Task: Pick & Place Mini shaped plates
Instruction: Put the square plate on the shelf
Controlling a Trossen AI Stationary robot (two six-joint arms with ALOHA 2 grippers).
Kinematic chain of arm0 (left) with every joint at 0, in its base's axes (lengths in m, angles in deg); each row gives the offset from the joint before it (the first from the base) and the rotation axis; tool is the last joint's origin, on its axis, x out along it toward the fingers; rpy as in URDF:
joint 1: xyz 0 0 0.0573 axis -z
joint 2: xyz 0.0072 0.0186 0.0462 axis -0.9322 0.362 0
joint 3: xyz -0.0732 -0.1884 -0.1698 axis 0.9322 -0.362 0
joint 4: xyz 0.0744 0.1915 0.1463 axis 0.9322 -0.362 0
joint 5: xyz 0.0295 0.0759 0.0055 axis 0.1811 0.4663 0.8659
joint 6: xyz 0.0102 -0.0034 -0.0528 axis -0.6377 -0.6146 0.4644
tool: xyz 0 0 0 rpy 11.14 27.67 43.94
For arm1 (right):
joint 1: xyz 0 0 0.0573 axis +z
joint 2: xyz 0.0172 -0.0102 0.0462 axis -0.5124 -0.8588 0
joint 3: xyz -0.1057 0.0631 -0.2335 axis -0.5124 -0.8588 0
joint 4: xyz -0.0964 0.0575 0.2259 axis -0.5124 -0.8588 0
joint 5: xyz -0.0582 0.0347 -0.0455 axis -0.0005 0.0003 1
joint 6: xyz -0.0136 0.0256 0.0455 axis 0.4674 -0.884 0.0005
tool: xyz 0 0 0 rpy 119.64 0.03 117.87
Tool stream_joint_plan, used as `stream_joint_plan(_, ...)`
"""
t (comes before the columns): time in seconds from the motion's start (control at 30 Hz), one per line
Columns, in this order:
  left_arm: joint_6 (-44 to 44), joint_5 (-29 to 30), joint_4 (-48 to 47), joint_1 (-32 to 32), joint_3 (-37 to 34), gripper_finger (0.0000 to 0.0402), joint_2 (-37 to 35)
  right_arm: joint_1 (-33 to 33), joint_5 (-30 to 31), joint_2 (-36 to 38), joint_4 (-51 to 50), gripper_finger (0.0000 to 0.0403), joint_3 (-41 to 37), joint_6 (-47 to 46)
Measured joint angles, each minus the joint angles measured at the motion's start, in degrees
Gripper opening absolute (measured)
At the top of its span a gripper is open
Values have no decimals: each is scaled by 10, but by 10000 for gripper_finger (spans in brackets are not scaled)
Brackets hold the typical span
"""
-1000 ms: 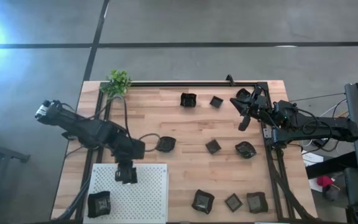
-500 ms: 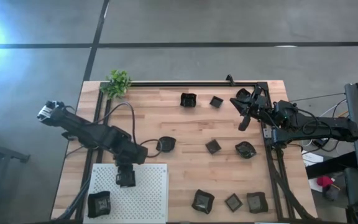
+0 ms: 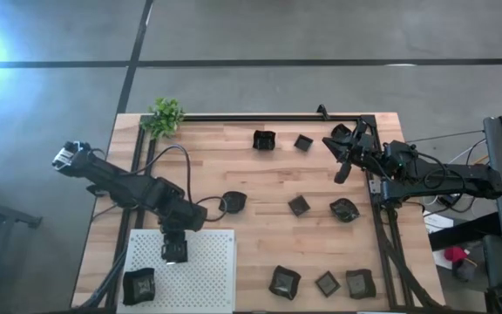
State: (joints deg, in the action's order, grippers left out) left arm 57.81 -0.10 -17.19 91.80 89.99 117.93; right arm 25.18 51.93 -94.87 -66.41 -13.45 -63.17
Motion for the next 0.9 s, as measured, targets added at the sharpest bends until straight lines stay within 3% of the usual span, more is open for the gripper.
stream_joint_plan(0.37, 1, 4, -1, 0, 0, 8, 0, 0, 1, 0, 0, 8, 0, 2)
stream_joint_plan(0.67, -2, 3, -2, 0, 0, 64, 0, 0, 1, 0, 0, 8, 0, 0)
stream_joint_plan(0.9, 0, -22, -5, -7, 5, 71, -3, 0, 1, -2, 0, 8, 0, -1)
